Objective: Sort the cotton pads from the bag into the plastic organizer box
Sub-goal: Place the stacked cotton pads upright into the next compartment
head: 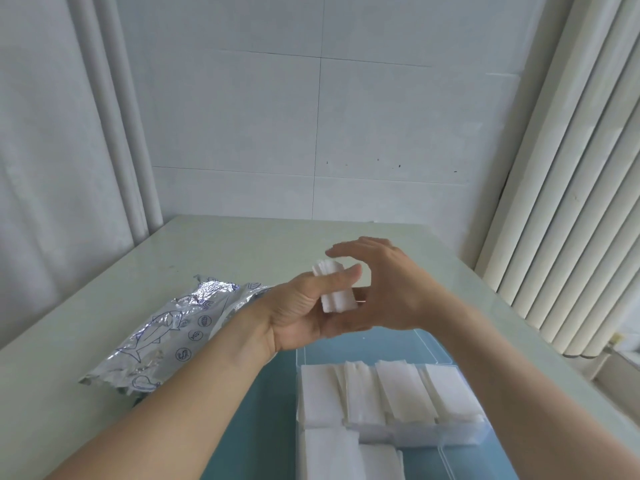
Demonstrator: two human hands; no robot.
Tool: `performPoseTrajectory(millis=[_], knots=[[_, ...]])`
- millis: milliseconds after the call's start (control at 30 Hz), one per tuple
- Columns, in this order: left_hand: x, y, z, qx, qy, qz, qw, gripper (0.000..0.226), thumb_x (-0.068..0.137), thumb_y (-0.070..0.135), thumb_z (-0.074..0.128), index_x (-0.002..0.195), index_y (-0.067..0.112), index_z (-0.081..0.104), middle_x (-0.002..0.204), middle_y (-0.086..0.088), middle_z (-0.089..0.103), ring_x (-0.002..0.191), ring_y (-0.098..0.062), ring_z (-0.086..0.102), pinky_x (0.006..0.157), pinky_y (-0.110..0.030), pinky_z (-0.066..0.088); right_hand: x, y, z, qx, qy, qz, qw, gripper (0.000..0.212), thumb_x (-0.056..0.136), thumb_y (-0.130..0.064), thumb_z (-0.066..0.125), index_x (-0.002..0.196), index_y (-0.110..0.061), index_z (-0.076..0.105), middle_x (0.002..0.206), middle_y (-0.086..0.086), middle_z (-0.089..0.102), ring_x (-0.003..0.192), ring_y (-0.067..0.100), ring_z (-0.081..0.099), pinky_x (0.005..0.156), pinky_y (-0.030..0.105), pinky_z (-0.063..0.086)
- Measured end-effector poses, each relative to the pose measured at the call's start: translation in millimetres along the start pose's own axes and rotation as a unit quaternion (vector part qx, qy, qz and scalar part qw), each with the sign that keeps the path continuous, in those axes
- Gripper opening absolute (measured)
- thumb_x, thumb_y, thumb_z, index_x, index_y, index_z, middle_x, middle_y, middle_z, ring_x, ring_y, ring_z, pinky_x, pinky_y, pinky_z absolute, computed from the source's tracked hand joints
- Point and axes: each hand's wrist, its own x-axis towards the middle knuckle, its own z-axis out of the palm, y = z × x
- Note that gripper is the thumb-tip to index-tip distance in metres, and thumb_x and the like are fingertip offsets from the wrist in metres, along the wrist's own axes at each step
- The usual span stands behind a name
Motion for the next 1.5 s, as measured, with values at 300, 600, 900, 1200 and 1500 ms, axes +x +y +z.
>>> performPoseTrajectory(millis=[300,600,900,1200,1500], knots=[[3,-3,-8,0.065,-0.044,0.022,0.997,0.065,0.058,0.041,0.093,0.107,0.008,0.065,0.098,-0.014,0.065,0.091,-0.026,0.066,0.085,-0.038,0.057,-3,-7,-2,0.038,0.015,-0.039,0.998,0.098,0.059,-0.048,0.092,0.144,-0.034,0.046,0.130,-0.028,0.048,0.130,0.000,0.039,0.099,0.016,0.037],[-1,5,-7,0.018,-0.001,-0.004,1.000,0.052,0.072,0.040,0.083,0.107,0.012,0.057,0.095,-0.010,0.066,0.083,-0.022,0.067,0.077,-0.034,0.055,-2,-10,2,-0.004,0.017,-0.034,0.999,0.087,0.056,-0.060,0.087,0.133,-0.035,0.055,0.136,-0.013,0.052,0.124,0.010,0.050,0.104,0.035,0.044],[-1,1,-5,0.032,-0.034,-0.017,0.999,0.044,0.070,0.034,0.087,0.104,0.011,0.070,0.102,-0.014,0.060,0.096,-0.030,0.062,0.087,-0.047,0.058,-3,-10,1,0.057,-0.001,-0.052,0.997,0.081,0.057,-0.044,0.093,0.129,-0.034,0.057,0.116,-0.018,0.062,0.089,-0.005,0.058,0.081,0.022,0.050],[-2,3,-8,0.020,-0.039,-0.005,0.999,0.050,0.083,0.042,0.074,0.119,0.011,0.059,0.104,-0.011,0.063,0.094,-0.029,0.067,0.086,-0.046,0.054,-2,-9,3,-0.019,0.024,-0.039,0.999,0.070,0.055,-0.065,0.081,0.114,-0.034,0.061,0.102,-0.016,0.062,0.099,0.013,0.058,0.091,0.036,0.048],[-3,6,-3,0.012,-0.037,-0.021,0.999,0.041,0.091,0.043,0.061,0.118,0.013,0.057,0.096,-0.008,0.057,0.089,-0.029,0.063,0.088,-0.049,0.054,-1,-7,1,-0.054,0.021,0.009,0.998,0.050,0.061,-0.066,0.073,0.092,-0.030,0.061,0.078,-0.013,0.066,0.078,0.015,0.063,0.076,0.036,0.053]])
